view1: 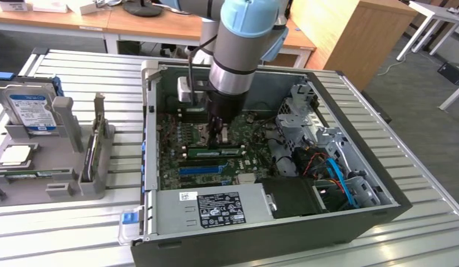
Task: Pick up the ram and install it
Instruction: 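Press down the ram until it locks into place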
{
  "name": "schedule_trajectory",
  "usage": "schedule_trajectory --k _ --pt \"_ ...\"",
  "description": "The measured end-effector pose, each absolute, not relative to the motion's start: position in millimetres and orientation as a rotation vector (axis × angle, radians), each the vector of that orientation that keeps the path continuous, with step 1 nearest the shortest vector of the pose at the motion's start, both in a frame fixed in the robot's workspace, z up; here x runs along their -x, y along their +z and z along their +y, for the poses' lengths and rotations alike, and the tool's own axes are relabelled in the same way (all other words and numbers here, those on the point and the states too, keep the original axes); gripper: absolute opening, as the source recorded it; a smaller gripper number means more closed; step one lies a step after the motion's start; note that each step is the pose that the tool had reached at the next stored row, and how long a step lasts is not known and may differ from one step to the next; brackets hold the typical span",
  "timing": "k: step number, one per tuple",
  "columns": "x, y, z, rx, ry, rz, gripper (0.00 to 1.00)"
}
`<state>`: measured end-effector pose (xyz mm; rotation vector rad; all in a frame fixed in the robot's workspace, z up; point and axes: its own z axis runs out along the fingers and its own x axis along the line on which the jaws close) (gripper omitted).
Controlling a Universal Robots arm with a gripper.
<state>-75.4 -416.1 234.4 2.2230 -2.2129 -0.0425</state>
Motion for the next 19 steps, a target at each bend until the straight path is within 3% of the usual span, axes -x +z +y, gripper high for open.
schedule_trajectory --k 19 --pt "85.6 231.6 -416.1 -2.223 -0.042 -2.213 0.11"
